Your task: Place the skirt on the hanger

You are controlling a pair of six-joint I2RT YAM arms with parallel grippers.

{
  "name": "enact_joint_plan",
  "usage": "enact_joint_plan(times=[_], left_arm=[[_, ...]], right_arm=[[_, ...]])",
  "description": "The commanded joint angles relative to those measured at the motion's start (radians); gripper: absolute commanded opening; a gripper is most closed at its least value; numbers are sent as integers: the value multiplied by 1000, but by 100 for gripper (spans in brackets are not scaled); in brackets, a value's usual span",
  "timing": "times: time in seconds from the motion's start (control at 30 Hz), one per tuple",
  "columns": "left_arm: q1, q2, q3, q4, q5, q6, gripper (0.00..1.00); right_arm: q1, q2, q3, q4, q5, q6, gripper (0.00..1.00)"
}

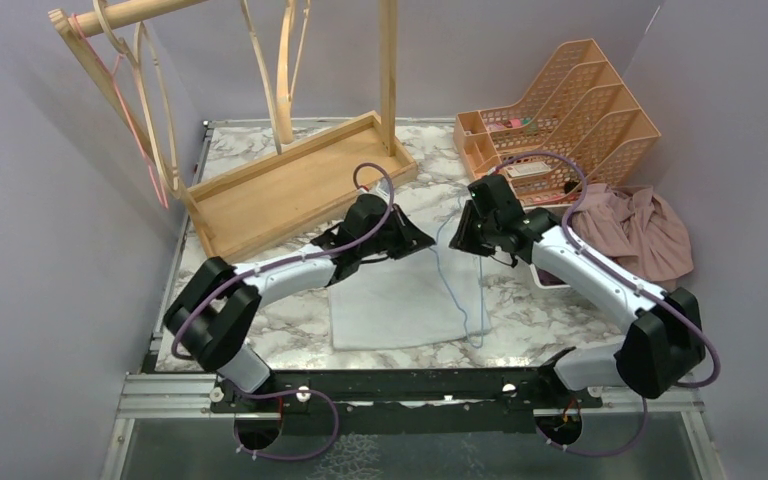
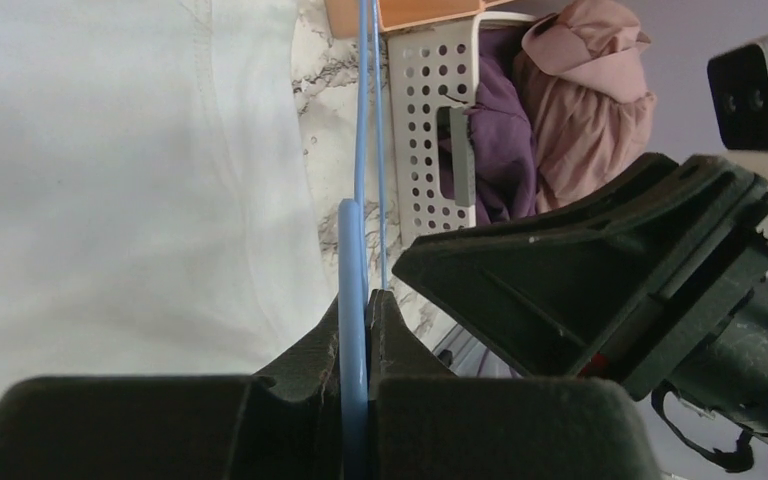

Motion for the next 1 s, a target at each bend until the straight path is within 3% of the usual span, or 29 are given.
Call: enact_joint_plan(times=[0.0, 0.23, 0.33, 0.77, 0.87, 0.97], left_arm=[[-48, 117, 24, 175, -95, -33, 0], [-106, 241, 17, 233, -196, -32, 0], [-118, 274, -2, 277, -214, -69, 0], [-158, 298, -61, 309, -294, -52, 0], [-158, 288, -79, 310, -303, -32, 0], [-158, 286, -86, 310, -298, -13, 0]], right_arm=[[-71, 84, -18, -54, 23, -30, 33], [-122, 201, -46, -34, 18, -102, 36], [-135, 234, -65, -20, 29, -116, 42], [-137, 355, -102, 37, 2, -159, 55], [-137, 393, -105, 52, -56, -172, 53], [-137, 416, -104, 44, -56, -165, 34]])
